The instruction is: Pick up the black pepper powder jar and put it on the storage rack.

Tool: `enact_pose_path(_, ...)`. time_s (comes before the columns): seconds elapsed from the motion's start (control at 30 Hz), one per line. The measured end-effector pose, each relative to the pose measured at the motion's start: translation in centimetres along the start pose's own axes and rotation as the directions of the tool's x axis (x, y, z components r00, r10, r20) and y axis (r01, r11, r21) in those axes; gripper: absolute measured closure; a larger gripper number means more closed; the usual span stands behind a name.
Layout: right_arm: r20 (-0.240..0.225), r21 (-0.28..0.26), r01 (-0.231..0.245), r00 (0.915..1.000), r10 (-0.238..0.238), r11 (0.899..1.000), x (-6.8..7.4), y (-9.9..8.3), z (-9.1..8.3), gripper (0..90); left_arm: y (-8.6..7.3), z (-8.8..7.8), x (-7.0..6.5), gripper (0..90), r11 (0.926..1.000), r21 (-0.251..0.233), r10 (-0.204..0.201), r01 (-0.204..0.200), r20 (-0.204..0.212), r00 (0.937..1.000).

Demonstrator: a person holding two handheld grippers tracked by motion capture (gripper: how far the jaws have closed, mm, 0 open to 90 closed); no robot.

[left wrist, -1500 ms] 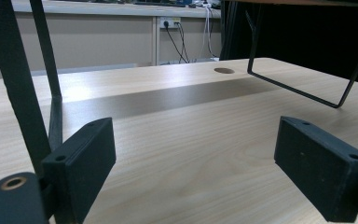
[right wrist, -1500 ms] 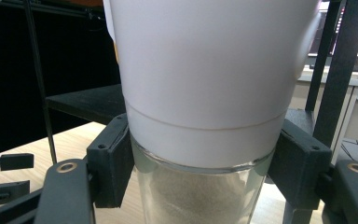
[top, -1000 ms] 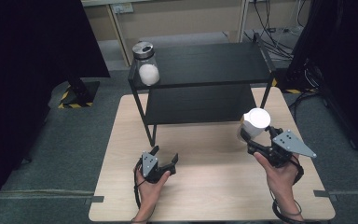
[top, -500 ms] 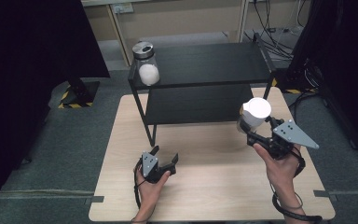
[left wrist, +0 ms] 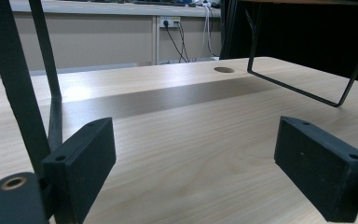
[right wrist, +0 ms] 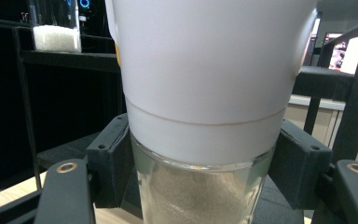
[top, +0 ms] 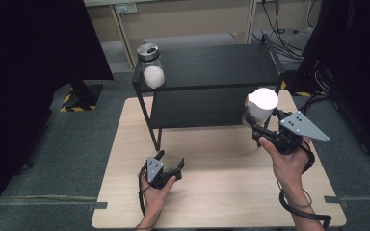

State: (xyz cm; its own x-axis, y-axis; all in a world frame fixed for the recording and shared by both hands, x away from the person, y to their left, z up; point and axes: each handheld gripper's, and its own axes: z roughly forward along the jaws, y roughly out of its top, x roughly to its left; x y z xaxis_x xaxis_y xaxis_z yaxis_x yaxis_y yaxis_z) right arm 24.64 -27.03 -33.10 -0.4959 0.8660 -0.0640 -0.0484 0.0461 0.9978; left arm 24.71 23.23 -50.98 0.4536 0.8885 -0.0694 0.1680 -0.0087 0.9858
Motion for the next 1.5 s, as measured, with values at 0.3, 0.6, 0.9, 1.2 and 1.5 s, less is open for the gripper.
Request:
enact_pose_path(0.3,0.009,-0.008,-0.006,0.9999,0.006,1.000,-0.1,1.6,0.5,30.8,0.0,0.0,0.0,11.9,1.0000,0.001,0.002,-0.002,-0.001,1.0000)
enact_pose_path(0.6,0.016,-0.005,0.002,0.9999,-0.002,1.000,-0.2,3.7,1.1,30.8,0.0,0.0,0.0,12.0,1.0000,0.002,0.003,-0.003,0.000,1.0000)
enact_pose_path(0.9,0.019,-0.013,-0.002,0.9998,0.002,1.000,-0.7,5.4,1.7,30.8,0.1,0.0,0.0,11.9,1.0000,0.003,0.004,-0.004,0.000,1.0000)
enact_pose_path(1.2,0.024,-0.022,-0.008,0.9997,0.009,1.000,-0.9,7.1,2.5,30.9,0.1,0.0,0.0,12.0,1.0000,0.003,0.004,-0.004,0.002,1.0000)
enact_pose_path(1.5,0.035,-0.027,-0.006,0.9994,0.007,1.000,-0.9,8.5,3.2,30.8,0.1,0.0,0.0,11.9,1.0000,0.004,0.005,-0.005,0.002,1.0000)
